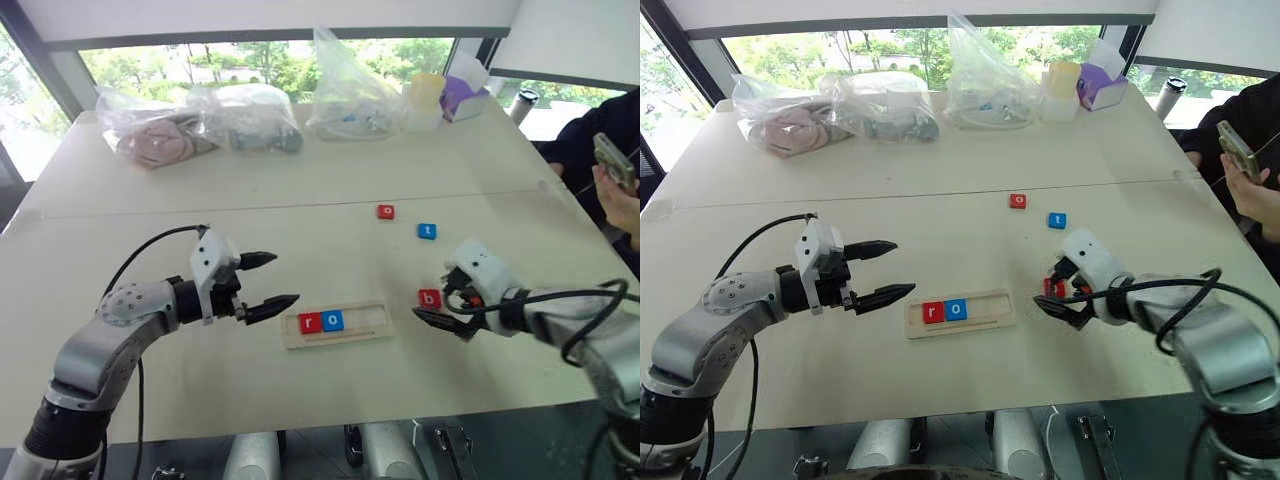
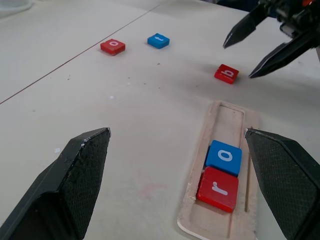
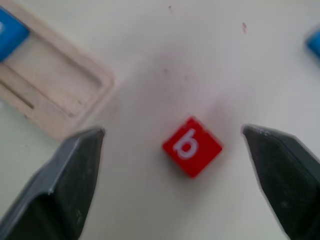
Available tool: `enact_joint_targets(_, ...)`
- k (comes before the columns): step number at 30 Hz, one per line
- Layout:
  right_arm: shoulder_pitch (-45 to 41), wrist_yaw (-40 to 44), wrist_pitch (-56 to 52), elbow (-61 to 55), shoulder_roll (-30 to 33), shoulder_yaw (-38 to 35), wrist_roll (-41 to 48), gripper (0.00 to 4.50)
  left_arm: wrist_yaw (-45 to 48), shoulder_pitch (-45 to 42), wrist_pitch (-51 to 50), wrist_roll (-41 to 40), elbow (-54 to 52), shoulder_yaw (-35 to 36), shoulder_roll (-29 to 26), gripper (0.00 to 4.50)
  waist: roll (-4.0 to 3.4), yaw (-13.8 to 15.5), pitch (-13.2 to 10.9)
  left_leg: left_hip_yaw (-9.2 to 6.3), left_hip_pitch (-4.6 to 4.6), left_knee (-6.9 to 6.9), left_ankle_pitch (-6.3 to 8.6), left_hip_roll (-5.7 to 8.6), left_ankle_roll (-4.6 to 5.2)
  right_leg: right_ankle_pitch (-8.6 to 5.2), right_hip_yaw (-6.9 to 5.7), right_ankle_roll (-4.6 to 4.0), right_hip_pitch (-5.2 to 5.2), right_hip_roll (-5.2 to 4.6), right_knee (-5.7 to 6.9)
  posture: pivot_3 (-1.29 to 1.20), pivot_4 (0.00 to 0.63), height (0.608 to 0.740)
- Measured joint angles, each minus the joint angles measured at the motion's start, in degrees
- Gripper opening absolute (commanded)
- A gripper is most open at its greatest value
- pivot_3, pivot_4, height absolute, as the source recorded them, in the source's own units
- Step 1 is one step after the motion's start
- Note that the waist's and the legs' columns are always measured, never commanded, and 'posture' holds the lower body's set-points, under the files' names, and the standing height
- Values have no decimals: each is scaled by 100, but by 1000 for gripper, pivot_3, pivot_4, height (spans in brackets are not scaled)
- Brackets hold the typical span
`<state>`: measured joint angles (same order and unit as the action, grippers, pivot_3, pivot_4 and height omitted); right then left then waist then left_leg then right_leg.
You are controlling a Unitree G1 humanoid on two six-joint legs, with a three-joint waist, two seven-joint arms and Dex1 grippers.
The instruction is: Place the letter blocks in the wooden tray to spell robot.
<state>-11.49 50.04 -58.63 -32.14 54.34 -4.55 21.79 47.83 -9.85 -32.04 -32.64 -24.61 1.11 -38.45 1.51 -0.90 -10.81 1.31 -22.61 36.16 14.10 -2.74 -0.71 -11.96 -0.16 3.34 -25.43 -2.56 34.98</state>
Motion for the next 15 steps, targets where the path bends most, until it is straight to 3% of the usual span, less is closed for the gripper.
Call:
enact_joint_targets(2, -28, 803, 1413, 845, 205, 141, -126, 4475, -14, -33, 4, 37, 34, -16, 34, 4500, 14, -5, -8, 1, 1, 3, 0, 0, 0, 0, 0, 0, 2, 1, 0, 0, 150, 740)
enact_joint_targets(6, -328, 1750, 3128, 2523, 301, 715, -585, 4475, -46, -101, 11, 90, 48, -29, 56, 4500, 16, -16, -14, 7, -1, 7, -1, 0, 0, 1, 5, 0, 2, 0, 2, 0, 150, 740)
enact_joint_targets(15, -1184, 2527, 5057, 4565, -235, 1280, -1122, 4475, -100, -82, 13, 100, 8, -28, 114, 4500, 14, 17, -15, 5, 6, 8, -1, -2, 1, 3, 6, 0, 4, 7, 18, 0, 150, 740)
